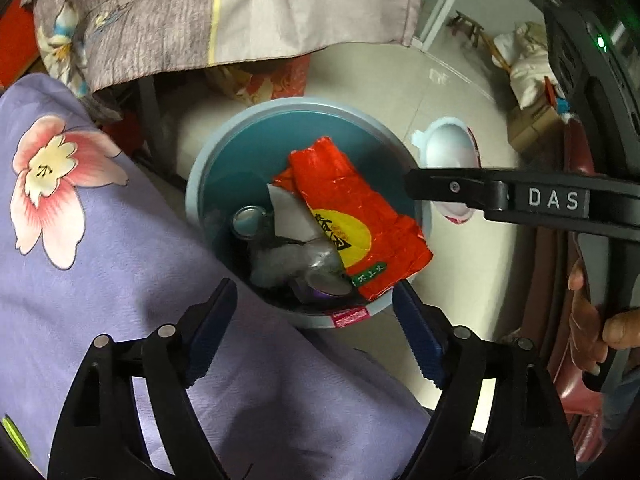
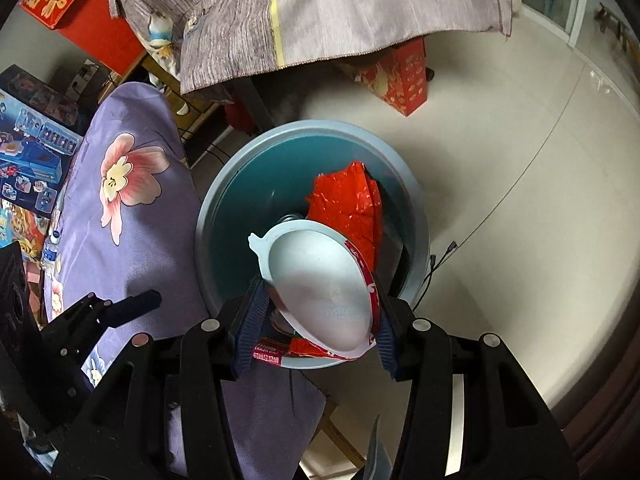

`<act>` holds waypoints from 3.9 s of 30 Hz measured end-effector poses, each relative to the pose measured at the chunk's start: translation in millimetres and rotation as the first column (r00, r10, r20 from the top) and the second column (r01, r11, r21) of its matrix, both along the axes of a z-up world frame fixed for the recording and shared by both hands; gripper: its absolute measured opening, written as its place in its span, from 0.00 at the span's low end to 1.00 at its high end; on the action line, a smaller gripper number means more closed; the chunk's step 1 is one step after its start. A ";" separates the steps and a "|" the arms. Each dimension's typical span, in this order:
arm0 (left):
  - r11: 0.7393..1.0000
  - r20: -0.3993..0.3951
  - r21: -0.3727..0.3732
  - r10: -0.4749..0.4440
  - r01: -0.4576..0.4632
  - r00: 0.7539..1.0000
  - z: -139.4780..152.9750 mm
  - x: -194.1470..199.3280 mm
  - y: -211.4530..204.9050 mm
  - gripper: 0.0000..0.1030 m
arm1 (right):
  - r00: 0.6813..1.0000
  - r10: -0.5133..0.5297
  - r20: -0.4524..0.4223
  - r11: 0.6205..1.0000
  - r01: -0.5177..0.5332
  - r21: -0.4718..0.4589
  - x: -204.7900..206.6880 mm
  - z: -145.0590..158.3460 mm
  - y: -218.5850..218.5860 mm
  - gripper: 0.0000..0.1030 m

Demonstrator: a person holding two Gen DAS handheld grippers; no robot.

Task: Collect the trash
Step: 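Open the left tool over the bin while the right tool releases its container half, then move both tools back over the table toward the green lid, then grasp the green lid with the left tool while the right tool grasps the water bottle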

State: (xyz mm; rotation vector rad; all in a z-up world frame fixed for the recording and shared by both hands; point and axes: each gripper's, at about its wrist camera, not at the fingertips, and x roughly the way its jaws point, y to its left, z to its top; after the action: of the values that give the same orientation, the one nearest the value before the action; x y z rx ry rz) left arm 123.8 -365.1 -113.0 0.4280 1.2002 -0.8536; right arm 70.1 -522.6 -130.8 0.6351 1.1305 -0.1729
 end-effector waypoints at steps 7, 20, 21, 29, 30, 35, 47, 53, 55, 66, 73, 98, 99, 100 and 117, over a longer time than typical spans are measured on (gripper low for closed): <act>0.998 0.009 -0.033 0.059 -0.059 0.998 14.8 9.3 19.4 0.84 | 1.000 0.010 -0.004 1.000 -0.010 0.013 4.0 -4.0 1.1 0.46; 0.994 -0.003 -0.045 0.103 -0.103 0.995 18.1 12.9 38.1 0.85 | 0.999 0.011 -0.030 0.999 -0.010 0.037 9.3 -9.2 8.7 0.72; 0.993 -0.003 -0.046 0.105 -0.105 0.994 18.2 12.7 39.7 0.85 | 0.999 0.008 -0.036 0.999 -0.007 0.036 9.0 -9.0 9.2 0.73; 0.987 0.004 -0.080 0.143 -0.142 0.990 26.9 12.1 66.8 0.91 | 0.998 0.022 -0.059 1.000 -0.022 0.006 9.8 0.4 23.5 0.74; 0.986 0.005 -0.083 0.147 -0.146 0.989 27.8 11.8 70.7 0.91 | 0.998 0.026 -0.061 1.000 -0.026 0.003 10.3 2.3 26.5 0.74; 0.979 0.008 -0.097 0.183 -0.181 0.983 33.6 13.7 96.7 0.92 | 0.997 0.050 -0.065 0.998 -0.051 -0.020 14.3 14.1 46.3 0.75; 0.944 0.032 -0.158 0.298 -0.290 0.954 52.8 12.1 194.4 0.94 | 0.982 0.175 -0.076 0.982 -0.180 -0.063 39.8 45.3 135.7 0.78; 0.911 0.043 -0.186 0.381 -0.367 0.924 58.1 16.9 263.4 0.94 | 0.964 0.252 -0.089 0.961 -0.260 -0.097 57.7 58.6 190.1 0.78; 0.900 0.046 -0.188 0.408 -0.393 0.912 58.2 18.5 284.3 0.94 | 0.955 0.281 -0.095 0.952 -0.290 -0.100 64.9 61.0 210.4 0.78; 0.814 0.095 -0.115 0.580 -0.570 0.809 34.7 32.4 420.3 0.94 | 0.879 0.445 -0.172 0.875 -0.467 -0.125 105.2 52.6 311.4 0.81; 0.786 0.070 -0.100 0.617 -0.610 0.784 17.3 49.9 451.2 0.94 | 0.800 0.560 -0.216 0.784 -0.596 -0.173 127.1 42.3 362.5 0.81; 0.661 0.094 -0.203 0.747 -0.722 0.658 42.8 116.0 541.2 0.55 | 0.477 0.827 -0.299 0.378 -0.864 -0.333 271.7 68.4 527.5 0.81; 0.649 0.100 -0.201 0.759 -0.734 0.644 45.0 120.4 551.9 0.55 | 0.455 0.840 -0.295 0.350 -0.870 -0.346 279.9 71.7 544.3 0.81; 0.634 0.103 -0.199 0.772 -0.747 0.628 47.4 124.4 563.4 0.55 | 0.439 0.849 -0.292 0.332 -0.876 -0.350 285.9 73.5 556.7 0.81; 0.470 0.126 -0.165 0.882 -0.867 0.454 51.5 176.2 690.5 0.55 | 0.189 0.923 -0.336 -0.020 -0.847 -0.531 385.0 78.9 752.6 0.81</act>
State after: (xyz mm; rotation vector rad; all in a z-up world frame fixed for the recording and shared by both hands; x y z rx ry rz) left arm 300.0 325.4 -61.4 -0.2169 0.9975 0.0816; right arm 455.1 230.1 -51.9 -0.8433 1.0602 0.6417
